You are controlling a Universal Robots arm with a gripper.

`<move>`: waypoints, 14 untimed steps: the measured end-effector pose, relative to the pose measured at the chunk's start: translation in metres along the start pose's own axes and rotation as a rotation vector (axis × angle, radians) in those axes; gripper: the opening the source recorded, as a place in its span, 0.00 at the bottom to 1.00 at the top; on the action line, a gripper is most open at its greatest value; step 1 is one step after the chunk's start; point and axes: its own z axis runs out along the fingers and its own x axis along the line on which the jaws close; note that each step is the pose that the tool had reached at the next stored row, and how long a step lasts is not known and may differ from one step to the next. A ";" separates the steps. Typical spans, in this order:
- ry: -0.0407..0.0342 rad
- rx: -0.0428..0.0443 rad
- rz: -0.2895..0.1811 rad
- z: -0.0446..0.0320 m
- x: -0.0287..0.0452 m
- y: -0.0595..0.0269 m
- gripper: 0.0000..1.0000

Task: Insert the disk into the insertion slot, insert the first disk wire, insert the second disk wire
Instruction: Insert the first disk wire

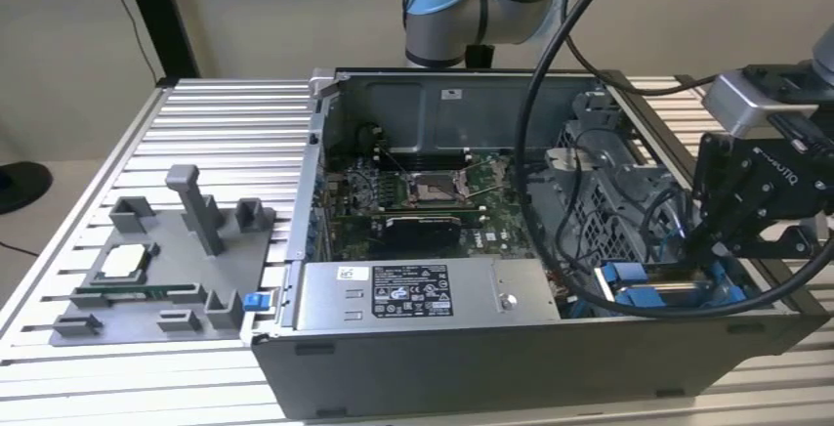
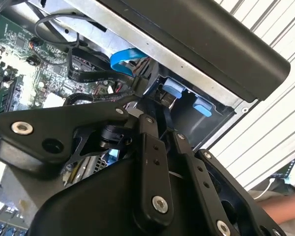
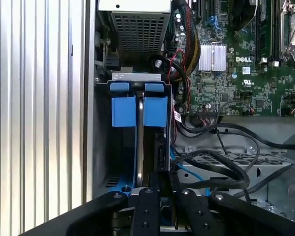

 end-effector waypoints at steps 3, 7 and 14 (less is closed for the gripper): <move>-0.0004 0.0005 0.004 0.0007 0.0002 0.0018 0.00; -0.0005 0.0021 0.008 0.0016 0.0005 0.0019 0.00; -0.0009 0.0048 0.011 0.0033 0.0007 0.0018 0.00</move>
